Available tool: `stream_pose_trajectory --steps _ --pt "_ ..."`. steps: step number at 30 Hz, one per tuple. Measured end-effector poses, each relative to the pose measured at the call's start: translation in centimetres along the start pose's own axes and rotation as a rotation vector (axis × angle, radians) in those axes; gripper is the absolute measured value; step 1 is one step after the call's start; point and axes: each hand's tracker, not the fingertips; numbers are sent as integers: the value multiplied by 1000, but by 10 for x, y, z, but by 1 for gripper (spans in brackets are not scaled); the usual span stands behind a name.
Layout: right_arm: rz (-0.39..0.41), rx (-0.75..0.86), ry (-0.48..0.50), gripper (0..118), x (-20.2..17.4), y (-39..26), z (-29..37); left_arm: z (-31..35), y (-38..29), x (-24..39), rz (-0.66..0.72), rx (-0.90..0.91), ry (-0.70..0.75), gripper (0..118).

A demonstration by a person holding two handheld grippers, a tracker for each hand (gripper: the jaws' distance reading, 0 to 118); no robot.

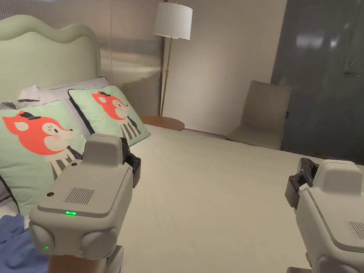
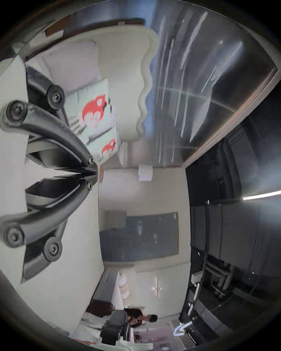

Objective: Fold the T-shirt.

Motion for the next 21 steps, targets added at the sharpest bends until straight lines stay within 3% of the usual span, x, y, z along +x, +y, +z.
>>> stream_pose_trajectory --steps 5,12,17,21 --pt "-16 -11 138 0 -53 -6 -15 9 0 -51 -14 -19 105 0" --pt "-5 -52 183 0 -82 -24 -34 -1 -22 -70 -34 -96 127 0" --pt "6 -105 190 0 -93 -43 -53 -29 -63 -79 -9 -276 116 0" --pt "14 -166 196 0 -101 -65 -71 -64 -110 -90 38 -543 87 0"
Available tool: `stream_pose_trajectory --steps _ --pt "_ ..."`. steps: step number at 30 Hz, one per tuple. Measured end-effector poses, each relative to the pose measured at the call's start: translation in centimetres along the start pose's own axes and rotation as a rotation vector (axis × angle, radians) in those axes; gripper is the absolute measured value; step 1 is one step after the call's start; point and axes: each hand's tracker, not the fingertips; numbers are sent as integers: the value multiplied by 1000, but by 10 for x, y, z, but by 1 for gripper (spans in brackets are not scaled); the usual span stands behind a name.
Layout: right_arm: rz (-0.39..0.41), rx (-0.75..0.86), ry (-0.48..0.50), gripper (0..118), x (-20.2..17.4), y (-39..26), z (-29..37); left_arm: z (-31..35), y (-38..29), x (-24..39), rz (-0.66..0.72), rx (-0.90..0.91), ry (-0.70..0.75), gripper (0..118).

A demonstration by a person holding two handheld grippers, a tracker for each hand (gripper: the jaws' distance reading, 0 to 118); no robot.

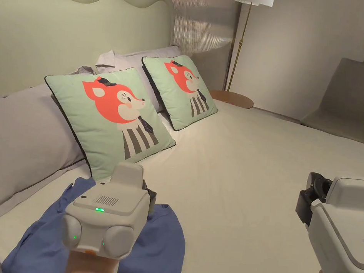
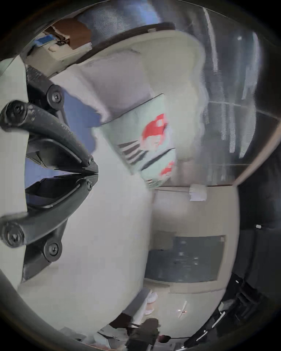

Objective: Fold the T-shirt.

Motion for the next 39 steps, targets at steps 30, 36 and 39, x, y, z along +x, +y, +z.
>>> stream_pose_trajectory --steps 30,36,39 --pt "-11 -141 -23 0 28 -38 -34 -116 -14 -51 90 -745 -48 7" --pt "-39 -80 -65 0 53 -13 -3 -50 56 -17 88 -520 -200 7" --pt "-47 -41 -103 0 70 -1 21 -15 87 14 64 -402 -306 7"
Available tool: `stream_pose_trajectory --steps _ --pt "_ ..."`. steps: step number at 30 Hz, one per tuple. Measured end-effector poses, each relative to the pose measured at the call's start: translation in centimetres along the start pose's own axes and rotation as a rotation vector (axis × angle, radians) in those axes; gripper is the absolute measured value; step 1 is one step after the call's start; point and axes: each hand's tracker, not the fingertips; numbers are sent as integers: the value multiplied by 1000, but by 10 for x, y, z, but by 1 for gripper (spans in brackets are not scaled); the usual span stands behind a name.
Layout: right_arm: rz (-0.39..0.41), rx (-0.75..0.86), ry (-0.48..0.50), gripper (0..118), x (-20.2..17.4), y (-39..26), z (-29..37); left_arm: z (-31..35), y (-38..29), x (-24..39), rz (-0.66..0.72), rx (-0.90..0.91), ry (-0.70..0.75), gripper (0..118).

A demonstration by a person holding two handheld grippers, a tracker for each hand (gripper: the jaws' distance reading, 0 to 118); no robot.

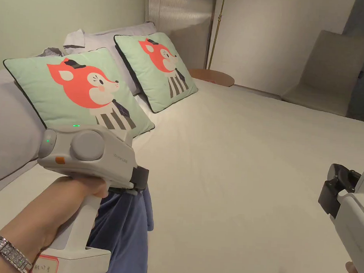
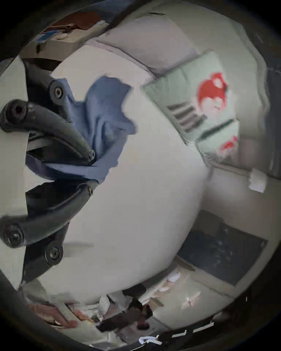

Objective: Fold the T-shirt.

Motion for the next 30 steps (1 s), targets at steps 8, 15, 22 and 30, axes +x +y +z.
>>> stream_pose_trajectory --steps 8,15,22,30 --pt "-25 90 -164 0 76 23 73 31 5 137 -162 128 -334 7" --pt "6 109 -339 0 142 26 136 -12 -34 257 -311 29 -564 7" --pt "-17 81 -443 0 184 9 171 -101 -126 338 -364 -260 -642 7" --pt "-46 23 -471 0 201 -18 173 -186 -235 349 -410 -567 -497 7"
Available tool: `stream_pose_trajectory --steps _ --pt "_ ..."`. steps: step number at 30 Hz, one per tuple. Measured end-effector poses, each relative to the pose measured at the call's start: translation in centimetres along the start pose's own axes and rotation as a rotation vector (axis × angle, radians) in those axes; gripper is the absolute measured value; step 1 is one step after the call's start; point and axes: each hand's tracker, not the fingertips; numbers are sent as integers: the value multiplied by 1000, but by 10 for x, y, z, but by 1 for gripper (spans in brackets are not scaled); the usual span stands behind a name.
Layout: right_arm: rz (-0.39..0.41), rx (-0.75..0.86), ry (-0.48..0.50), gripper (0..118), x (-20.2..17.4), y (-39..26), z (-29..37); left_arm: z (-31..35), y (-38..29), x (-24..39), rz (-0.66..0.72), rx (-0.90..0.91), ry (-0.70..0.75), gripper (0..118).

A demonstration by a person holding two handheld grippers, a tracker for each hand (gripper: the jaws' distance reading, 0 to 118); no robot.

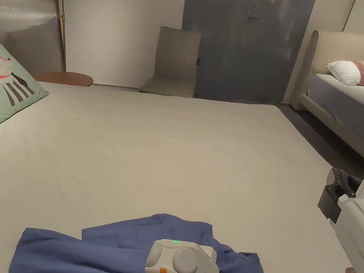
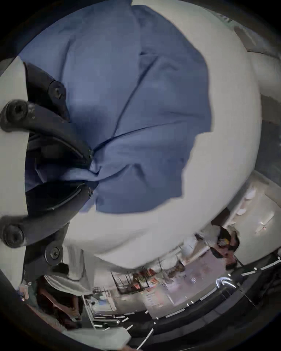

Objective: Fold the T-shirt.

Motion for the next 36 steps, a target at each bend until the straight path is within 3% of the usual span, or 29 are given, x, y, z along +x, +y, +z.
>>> stream_pose_trajectory --steps 5,6,7,9,10,11,15,17,19,20,23,24,31,36 --pt "-3 -17 13 0 -6 -6 -5 7 -3 -9 45 51 -41 8" --pt "-2 -19 19 0 -8 -6 -5 16 -2 -11 41 89 -54 16" --pt "-1 -17 24 0 -10 -6 -5 28 -2 -12 25 148 -50 32" --pt "-1 -10 34 0 -13 -6 -4 63 -4 -16 7 275 -36 90" --pt "0 -7 41 0 -15 -5 -4 83 -6 -20 -6 350 -21 104" --pt "2 -2 47 0 -18 -5 -4 110 -9 -24 -21 446 0 107" --pt "0 15 73 0 -26 -4 -3 210 -32 -46 -11 787 162 106" --pt "-5 22 83 0 -30 -5 -2 252 -46 -59 13 923 316 105" --pt "-9 27 92 0 -34 -6 -1 287 -65 -70 38 1023 460 95" --pt "-13 28 98 0 -36 -6 -1 298 -73 -74 48 1058 528 80" --pt "-14 29 109 0 -40 -7 -2 326 -99 -84 78 1130 694 6" --pt "-15 29 113 0 -41 -8 -2 331 -105 -86 84 1145 717 0" --pt "-28 23 132 0 -45 -10 -4 339 -134 -103 109 1118 733 0" --pt "-29 6 137 0 -47 -18 -6 306 -130 -136 253 840 647 1"
